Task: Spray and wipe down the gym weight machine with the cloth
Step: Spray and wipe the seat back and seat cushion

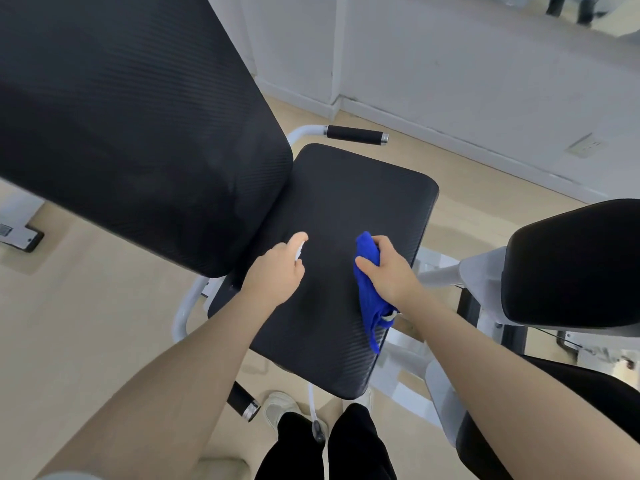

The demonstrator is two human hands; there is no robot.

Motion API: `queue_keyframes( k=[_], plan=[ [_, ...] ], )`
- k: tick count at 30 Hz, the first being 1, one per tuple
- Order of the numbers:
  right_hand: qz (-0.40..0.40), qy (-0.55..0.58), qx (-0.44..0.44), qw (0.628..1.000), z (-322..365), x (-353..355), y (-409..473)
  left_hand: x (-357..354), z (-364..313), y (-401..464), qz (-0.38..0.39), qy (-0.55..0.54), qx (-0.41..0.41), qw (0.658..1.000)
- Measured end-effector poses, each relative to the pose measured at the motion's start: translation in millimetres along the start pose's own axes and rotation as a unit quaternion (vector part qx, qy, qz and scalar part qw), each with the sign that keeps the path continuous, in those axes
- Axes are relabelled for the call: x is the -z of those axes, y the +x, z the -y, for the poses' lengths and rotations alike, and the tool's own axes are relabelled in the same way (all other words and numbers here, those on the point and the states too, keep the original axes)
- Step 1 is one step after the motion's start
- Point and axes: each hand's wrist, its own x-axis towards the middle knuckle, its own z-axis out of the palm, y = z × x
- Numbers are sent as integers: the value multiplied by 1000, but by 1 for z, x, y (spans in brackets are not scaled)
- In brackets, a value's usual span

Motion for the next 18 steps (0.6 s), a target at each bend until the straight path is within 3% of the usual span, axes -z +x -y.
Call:
queue_keyframes(
  k=[6,12,15,18],
  plan=[
    [-104,18,-25,994,-5,8,11,-2,-13,10,-51,25,-35,998],
    [-218,63,-46,973,-13,29,9,-2,-13,17,-70,-34,-21,997],
    [-240,57,-52,968,-18,36,13,7,-26,33,-67,-57,-20,996],
    [-241,49,-48,968,-19,41,18,16,-33,55,-60,0,-25,998]
  ],
)
